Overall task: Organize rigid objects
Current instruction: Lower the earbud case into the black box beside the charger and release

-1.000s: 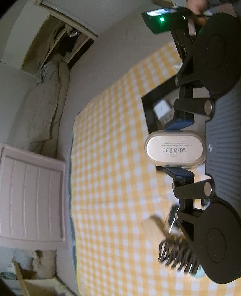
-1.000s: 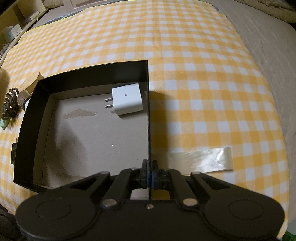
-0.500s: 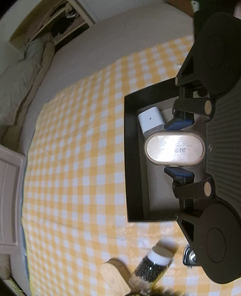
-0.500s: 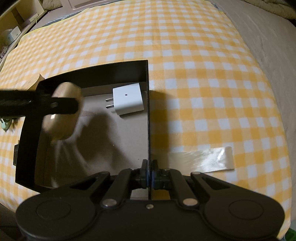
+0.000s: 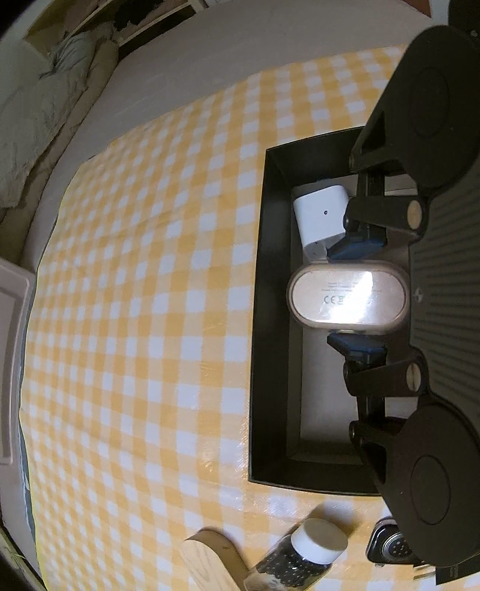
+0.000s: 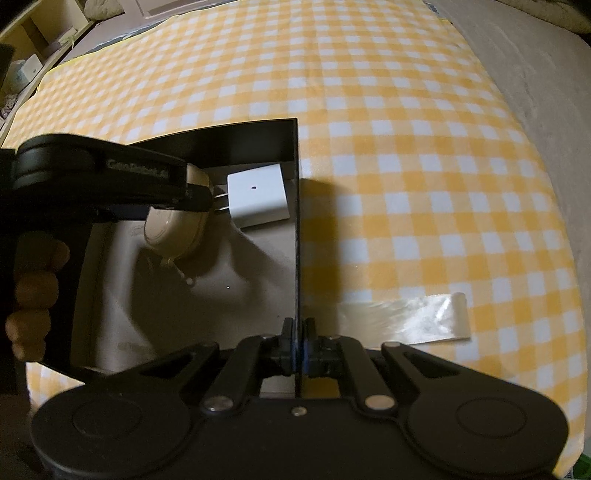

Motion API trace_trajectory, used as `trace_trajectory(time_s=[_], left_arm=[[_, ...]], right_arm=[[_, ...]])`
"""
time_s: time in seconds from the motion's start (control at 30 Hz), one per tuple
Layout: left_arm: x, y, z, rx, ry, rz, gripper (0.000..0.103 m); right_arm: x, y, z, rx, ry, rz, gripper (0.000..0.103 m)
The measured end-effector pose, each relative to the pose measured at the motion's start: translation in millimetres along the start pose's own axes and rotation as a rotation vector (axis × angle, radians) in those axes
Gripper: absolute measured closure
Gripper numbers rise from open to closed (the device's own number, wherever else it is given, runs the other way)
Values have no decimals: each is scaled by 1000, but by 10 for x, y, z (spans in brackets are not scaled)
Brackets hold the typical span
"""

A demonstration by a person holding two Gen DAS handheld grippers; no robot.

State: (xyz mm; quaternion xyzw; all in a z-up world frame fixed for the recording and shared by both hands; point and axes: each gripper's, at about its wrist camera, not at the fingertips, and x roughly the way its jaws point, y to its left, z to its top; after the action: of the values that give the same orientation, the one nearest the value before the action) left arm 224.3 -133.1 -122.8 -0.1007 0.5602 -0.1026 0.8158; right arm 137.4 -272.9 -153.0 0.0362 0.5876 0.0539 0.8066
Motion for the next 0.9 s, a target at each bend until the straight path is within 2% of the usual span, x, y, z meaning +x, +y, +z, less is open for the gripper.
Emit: trace_trajectory(time_s=[0.1, 0.13, 0.2, 0.57, 0.9], left_arm=[[15, 11, 0, -30, -5, -8, 56], [5, 15, -1, -33, -7, -14, 47], [-29, 2, 2, -13, -10, -14, 37], [-283, -18, -24, 65, -30, -43, 37], [-829, 83, -221, 167, -141, -31, 33]], right_arm=[[16, 2, 3, -4, 0, -3, 98], [17, 5, 4, -4, -1, -3, 98], [19, 6, 4, -3, -1, -2, 98], [40, 29, 15, -3, -2, -1, 98], [57, 17, 23, 4, -10, 0, 98]])
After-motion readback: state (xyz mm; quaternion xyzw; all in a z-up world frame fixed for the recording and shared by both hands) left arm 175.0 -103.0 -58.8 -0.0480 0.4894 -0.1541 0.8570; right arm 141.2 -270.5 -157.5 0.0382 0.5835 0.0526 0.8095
